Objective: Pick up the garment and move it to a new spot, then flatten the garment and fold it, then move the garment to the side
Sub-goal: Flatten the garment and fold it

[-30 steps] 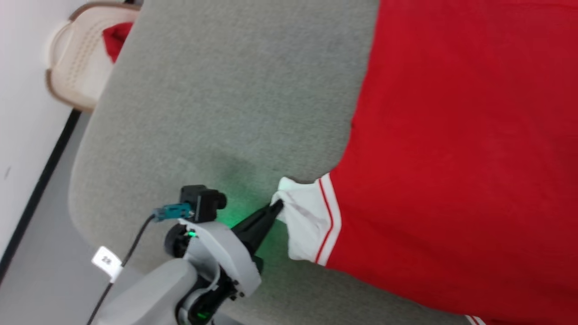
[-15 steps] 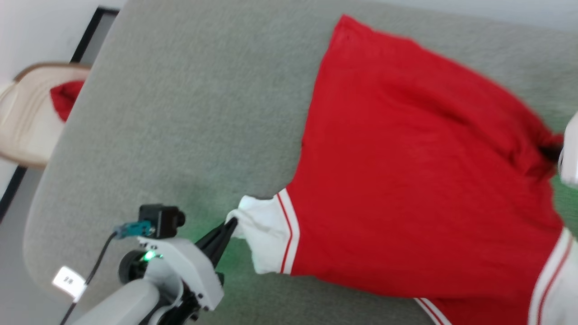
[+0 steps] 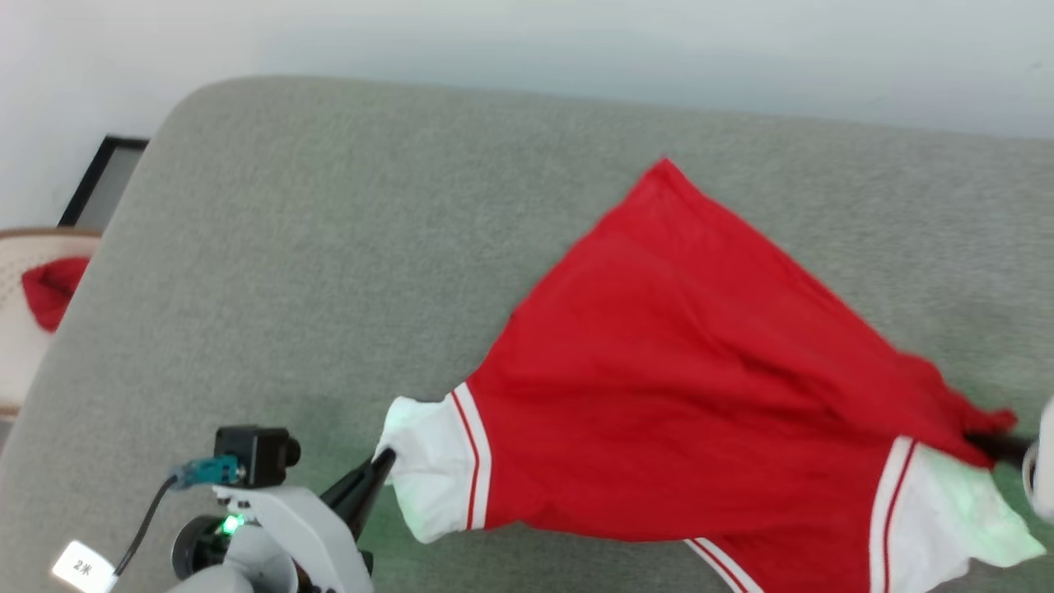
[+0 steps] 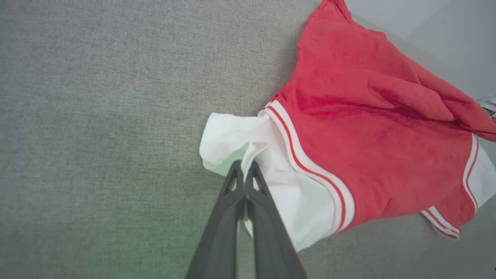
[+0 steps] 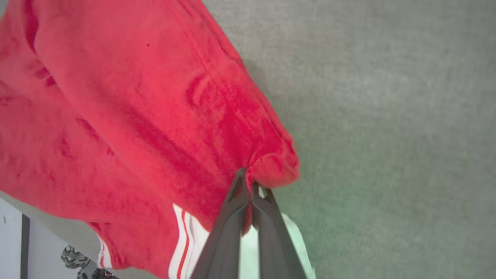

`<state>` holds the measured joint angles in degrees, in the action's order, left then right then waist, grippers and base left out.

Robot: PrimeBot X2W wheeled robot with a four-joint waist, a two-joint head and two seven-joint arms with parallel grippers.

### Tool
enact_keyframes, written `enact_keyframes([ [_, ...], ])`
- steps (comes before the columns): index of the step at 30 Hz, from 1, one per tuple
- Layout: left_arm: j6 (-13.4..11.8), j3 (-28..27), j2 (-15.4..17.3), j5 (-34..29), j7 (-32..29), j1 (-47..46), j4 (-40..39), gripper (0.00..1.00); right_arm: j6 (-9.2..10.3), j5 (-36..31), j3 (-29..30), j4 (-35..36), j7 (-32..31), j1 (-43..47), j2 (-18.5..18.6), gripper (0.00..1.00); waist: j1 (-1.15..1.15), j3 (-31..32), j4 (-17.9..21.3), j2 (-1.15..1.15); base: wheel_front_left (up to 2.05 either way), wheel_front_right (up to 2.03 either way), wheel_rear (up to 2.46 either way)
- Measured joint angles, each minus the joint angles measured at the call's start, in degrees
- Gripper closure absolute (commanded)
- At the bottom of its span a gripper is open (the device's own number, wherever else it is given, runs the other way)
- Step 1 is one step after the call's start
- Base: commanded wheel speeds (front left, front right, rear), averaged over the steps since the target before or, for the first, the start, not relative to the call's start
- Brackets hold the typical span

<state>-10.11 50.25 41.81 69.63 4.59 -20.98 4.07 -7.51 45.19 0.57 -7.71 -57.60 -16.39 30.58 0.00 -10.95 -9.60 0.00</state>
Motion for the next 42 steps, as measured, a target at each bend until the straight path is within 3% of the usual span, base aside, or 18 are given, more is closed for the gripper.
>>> enact_keyframes([
  [8, -1.2, -0.3, 1.0, 0.9, 0.5, 1.9, -1.8, 1.00, 0.00, -4.1, 7.8, 5.1, 1.3, 10.9, -6.3, 1.00, 0.00, 2.7, 2.4, 0.00, 0.00, 0.00, 0.00],
  [16, -1.5, -0.5, 1.5, 1.4, 0.8, 2.8, -2.6, 1.00, 0.00, -7.4, 9.2, 5.5, 2.9, 13.2, -10.3, 0.98, 0.00, 3.7, 3.4, 0.00, 0.00, 0.00, 0.00],
  [17, -1.5, -0.5, 1.6, 1.4, 0.8, 2.8, -2.7, 1.00, 0.00, -7.7, 9.0, 5.9, 2.9, 13.2, -10.2, 0.91, 0.00, 3.7, 3.4, 0.00, 0.00, 0.00, 0.00],
  [18, -1.5, -0.5, 1.6, 1.4, 0.8, 2.8, -2.7, 1.00, 0.00, -8.0, 8.8, 6.2, 3.2, 13.2, -10.1, 0.68, 0.00, 3.7, 3.4, 0.00, 0.00, 0.00, 0.00],
  [19, -1.7, -0.5, 1.6, 1.4, 0.8, 2.8, -2.7, 1.00, 0.00, -8.1, 8.8, 6.4, 3.5, 13.2, -10.1, 0.58, 0.00, 3.7, 3.5, 0.00, 0.00, 0.00, 0.00],
  [20, -1.7, -0.5, 1.6, 1.4, 0.8, 2.8, -2.7, 1.00, 0.00, -8.2, 8.8, 6.6, 3.6, 13.2, -10.1, 0.39, 0.00, 3.7, 3.5, 0.00, 0.00, 0.00, 0.00],
  [21, -1.7, -0.5, 1.6, 1.4, 0.8, 2.8, -2.8, 1.00, 0.00, -8.3, 8.8, 6.8, 3.6, 13.3, -10.0, 0.04, 0.00, 3.8, 3.5, 0.00, 0.00, 0.00, 0.00],
  [22, -1.7, -0.5, 1.6, 1.4, 0.8, 2.8, -2.9, 1.00, 0.00, -8.4, 8.7, 7.1, 3.5, 13.5, -9.9, 0.00, 0.00, 3.8, 3.5, 0.00, 0.00, 0.00, 0.00],
  [37, -2.3, -0.6, 1.6, 1.4, 1.2, 3.5, -3.7, 1.00, 0.00, -9.5, 10.5, 18.4, -0.7, 12.6, -9.7, 0.00, 0.00, 3.9, 3.3, 0.00, 0.00, 0.00, 0.00],
  [42, -2.3, -0.3, 0.9, 1.2, 1.0, 3.3, -3.7, 1.00, 0.00, -9.5, 9.4, 21.2, 2.8, 6.7, -9.9, 0.00, 0.00, 3.6, 2.1, 0.00, 0.00, 0.00, 0.00],
])
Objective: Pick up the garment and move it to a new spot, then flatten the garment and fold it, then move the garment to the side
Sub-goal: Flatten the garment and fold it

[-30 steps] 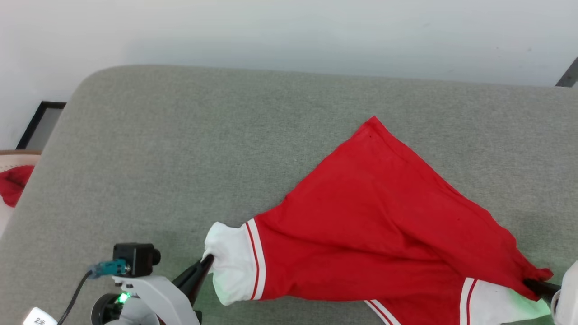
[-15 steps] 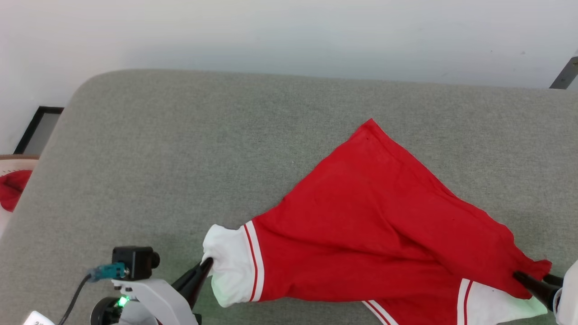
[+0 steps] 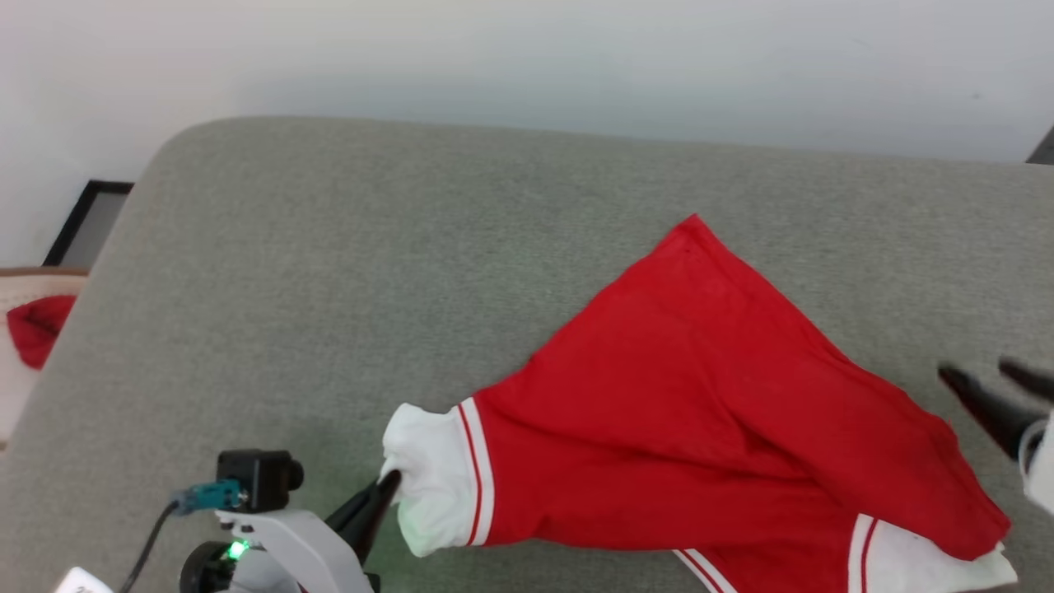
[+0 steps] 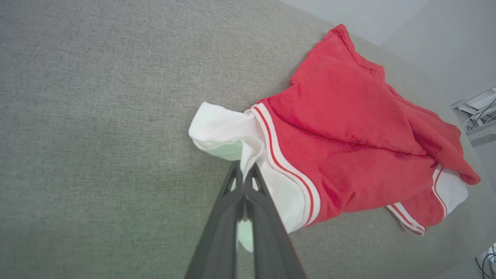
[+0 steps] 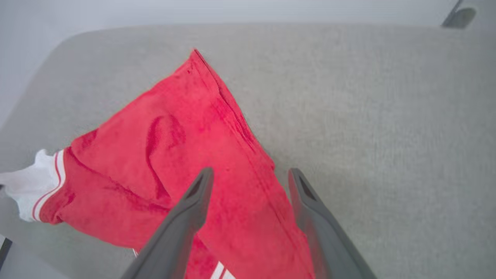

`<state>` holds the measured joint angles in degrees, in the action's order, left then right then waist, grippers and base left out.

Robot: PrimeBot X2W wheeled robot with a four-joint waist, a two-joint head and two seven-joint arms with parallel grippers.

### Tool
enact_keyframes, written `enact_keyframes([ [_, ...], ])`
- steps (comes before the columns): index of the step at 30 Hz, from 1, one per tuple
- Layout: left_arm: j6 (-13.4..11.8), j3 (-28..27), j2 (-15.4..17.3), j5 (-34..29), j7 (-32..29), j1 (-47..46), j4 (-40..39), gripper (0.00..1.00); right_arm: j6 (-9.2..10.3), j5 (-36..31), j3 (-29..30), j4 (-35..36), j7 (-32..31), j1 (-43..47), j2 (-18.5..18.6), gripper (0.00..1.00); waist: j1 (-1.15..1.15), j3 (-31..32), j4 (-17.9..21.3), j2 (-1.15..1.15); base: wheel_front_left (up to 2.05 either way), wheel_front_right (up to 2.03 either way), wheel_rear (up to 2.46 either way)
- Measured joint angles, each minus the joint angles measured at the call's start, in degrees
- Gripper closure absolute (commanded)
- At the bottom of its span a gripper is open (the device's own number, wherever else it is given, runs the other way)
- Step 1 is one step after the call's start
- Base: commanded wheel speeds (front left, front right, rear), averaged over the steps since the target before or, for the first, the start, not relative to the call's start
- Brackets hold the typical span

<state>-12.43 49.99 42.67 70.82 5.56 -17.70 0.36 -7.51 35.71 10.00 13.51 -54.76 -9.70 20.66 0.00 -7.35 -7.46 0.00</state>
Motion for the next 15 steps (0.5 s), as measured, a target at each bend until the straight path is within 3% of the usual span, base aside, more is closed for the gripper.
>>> enact_keyframes([
  [6, 0.9, 1.0, -2.0, -0.7, -0.5, -1.7, 0.9, 1.00, 0.00, -0.5, -6.6, -4.1, 6.5, -8.8, 2.9, 0.00, 0.00, -0.8, -2.4, 0.00, 0.00, 0.00, 0.00],
  [15, 4.2, 2.9, -6.7, -2.9, -2.0, -7.2, 4.0, 1.00, 0.02, 1.1, -21.3, -21.0, 11.8, -26.6, 9.3, 0.00, 0.00, -3.8, -7.4, 0.00, 0.00, 0.00, 0.00],
])
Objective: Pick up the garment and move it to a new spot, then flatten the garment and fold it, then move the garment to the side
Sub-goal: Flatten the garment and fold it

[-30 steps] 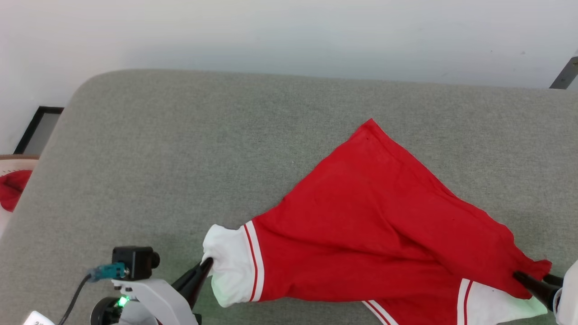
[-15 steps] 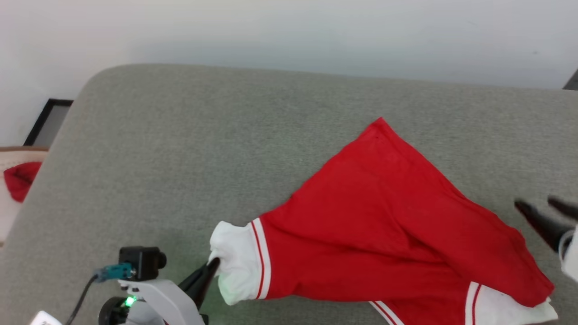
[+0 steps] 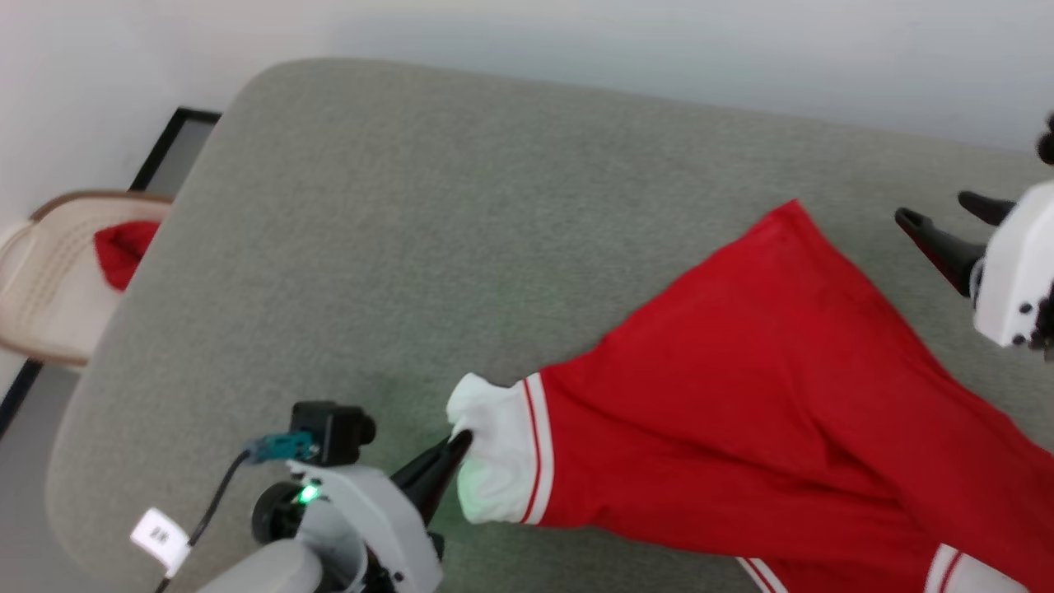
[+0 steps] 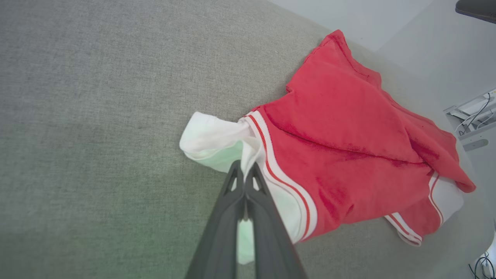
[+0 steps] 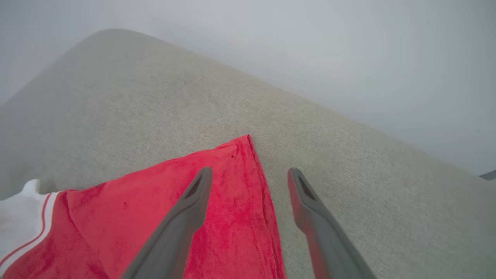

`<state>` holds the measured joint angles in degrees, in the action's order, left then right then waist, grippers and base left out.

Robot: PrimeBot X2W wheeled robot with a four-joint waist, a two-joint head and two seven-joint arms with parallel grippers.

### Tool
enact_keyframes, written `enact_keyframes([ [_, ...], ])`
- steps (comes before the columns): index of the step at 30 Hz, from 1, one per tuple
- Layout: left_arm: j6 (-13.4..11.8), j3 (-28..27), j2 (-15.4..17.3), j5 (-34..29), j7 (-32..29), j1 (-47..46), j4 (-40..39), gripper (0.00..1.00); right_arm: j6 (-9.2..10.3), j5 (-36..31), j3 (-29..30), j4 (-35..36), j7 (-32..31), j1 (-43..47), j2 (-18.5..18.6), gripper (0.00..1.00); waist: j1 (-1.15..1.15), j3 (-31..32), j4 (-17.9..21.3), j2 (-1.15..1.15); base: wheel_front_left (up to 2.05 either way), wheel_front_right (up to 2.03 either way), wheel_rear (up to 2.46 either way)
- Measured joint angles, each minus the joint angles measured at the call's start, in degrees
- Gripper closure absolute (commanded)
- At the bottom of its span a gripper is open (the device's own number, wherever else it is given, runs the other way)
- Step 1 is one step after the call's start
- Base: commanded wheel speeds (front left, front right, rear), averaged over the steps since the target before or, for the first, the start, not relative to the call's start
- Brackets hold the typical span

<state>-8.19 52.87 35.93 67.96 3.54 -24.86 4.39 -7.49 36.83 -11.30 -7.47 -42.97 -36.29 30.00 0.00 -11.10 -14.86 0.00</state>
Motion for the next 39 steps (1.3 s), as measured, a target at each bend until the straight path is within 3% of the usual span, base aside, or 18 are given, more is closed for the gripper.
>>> enact_keyframes([
  [14, 5.8, 2.1, -7.5, -1.9, -0.4, -7.1, 7.2, 1.00, -0.01, 4.9, -21.4, -23.2, -1.4, -18.4, 4.7, 0.00, 0.00, -6.7, -8.0, 0.00, 0.00, 0.00, 0.00],
  [20, 7.8, 2.5, -9.8, -2.0, 0.1, -8.4, 10.2, 1.00, -0.01, 6.2, -29.2, -27.7, -2.7, -22.0, 7.1, 0.00, 0.00, -9.2, -10.7, 0.00, 0.00, 0.00, 0.00],
  [29, 10.2, 3.1, -12.1, -2.1, 0.7, -9.8, 14.1, 1.00, -0.04, 9.7, -35.5, -32.8, -4.8, -26.7, 8.7, 0.00, 0.00, -11.6, -13.4, 0.00, 0.00, 0.00, 0.00],
  [30, 10.3, 3.1, -12.2, -2.1, 0.7, -10.0, 14.4, 1.00, -0.03, 10.4, -36.0, -33.1, -5.6, -27.0, 8.8, 0.04, 0.00, -11.8, -13.5, 0.00, 0.00, 0.00, 0.00],
  [31, 10.6, 3.0, -12.2, -2.1, 0.8, -10.1, 14.8, 1.00, -0.03, 11.1, -36.7, -33.3, -6.5, -27.6, 8.8, 0.80, 0.00, -11.9, -13.6, 0.00, 0.00, 0.00, 0.00],
  [32, 10.7, 3.1, -12.3, -2.1, 0.8, -10.1, 15.0, 1.00, -0.03, 11.5, -37.4, -33.4, -7.2, -28.1, 9.0, 1.00, 0.00, -12.0, -13.6, 0.00, 0.00, 0.00, 0.00],
  [39, 11.2, 3.1, -11.8, -2.1, 0.0, -10.9, 16.4, 1.00, -0.03, 13.7, -39.3, -35.1, -7.2, -29.6, 8.0, 1.00, 0.00, -11.6, -12.6, 0.00, 0.00, 0.00, 0.00],
])
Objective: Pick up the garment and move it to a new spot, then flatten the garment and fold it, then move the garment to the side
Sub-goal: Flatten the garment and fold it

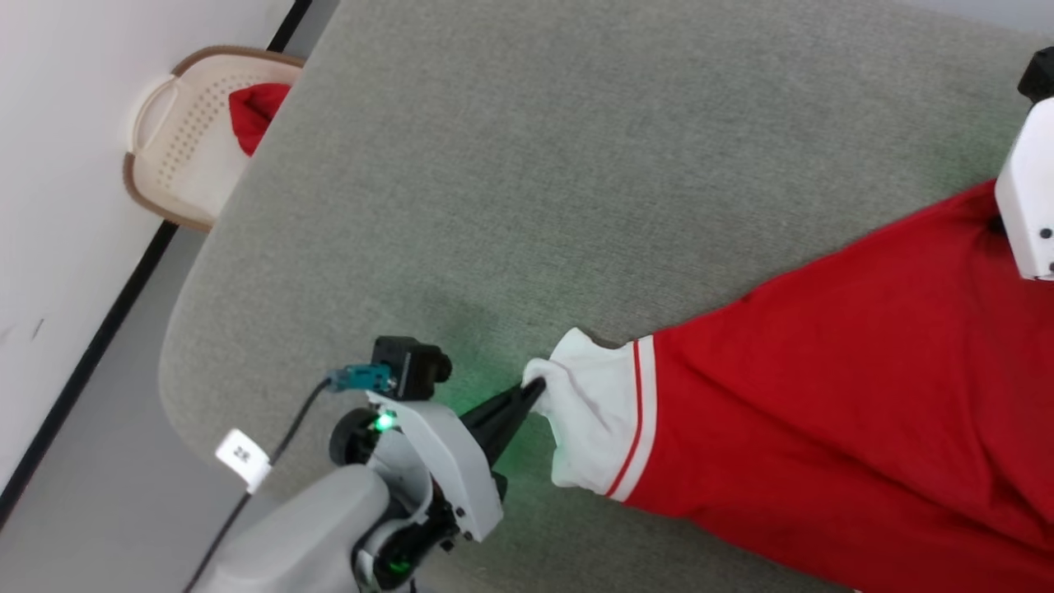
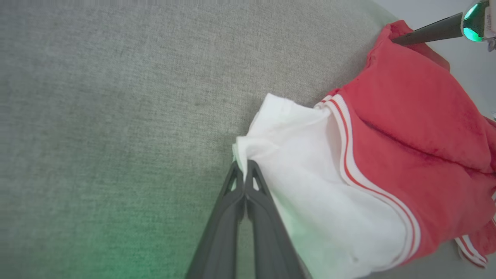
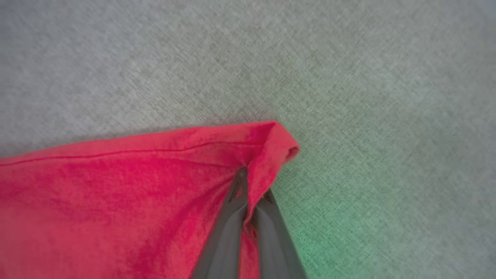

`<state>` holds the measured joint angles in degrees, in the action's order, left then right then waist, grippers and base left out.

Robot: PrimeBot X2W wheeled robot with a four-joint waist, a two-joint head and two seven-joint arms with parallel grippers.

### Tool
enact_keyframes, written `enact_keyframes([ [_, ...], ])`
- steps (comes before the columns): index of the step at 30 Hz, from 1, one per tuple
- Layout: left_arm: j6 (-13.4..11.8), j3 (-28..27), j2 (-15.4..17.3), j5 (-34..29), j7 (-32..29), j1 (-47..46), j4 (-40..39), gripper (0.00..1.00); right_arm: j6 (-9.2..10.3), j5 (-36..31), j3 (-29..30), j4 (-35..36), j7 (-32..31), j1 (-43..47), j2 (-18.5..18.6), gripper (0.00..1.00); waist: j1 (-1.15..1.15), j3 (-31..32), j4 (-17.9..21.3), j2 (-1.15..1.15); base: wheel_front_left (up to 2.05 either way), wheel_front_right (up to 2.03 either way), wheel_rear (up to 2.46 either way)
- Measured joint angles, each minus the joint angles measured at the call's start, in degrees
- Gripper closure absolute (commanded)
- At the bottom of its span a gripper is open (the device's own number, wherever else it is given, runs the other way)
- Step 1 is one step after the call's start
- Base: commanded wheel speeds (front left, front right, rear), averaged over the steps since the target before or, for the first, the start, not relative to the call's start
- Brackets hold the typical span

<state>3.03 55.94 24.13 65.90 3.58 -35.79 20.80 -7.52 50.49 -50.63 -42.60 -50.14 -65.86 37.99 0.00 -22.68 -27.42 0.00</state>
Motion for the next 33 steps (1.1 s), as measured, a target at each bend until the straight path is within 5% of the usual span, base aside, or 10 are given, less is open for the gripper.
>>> enact_keyframes([
  [18, -3.0, -3.6, 13.1, -1.6, -18.6, -20.6, -9.3, 1.00, 0.00, 3.3, -4.2, 3.7, 11.3, -6.2, -2.7, 1.00, 0.00, 7.9, 7.2, 0.00, 0.00, 0.00, 0.00],
  [33, 1.5, -5.1, 13.0, -6.8, -24.0, -40.9, 4.4, 1.00, 0.00, 2.1, -3.2, 3.0, 26.9, -10.8, -5.0, 1.00, 0.00, 17.0, 14.9, 0.00, 0.00, 0.00, 0.00],
])
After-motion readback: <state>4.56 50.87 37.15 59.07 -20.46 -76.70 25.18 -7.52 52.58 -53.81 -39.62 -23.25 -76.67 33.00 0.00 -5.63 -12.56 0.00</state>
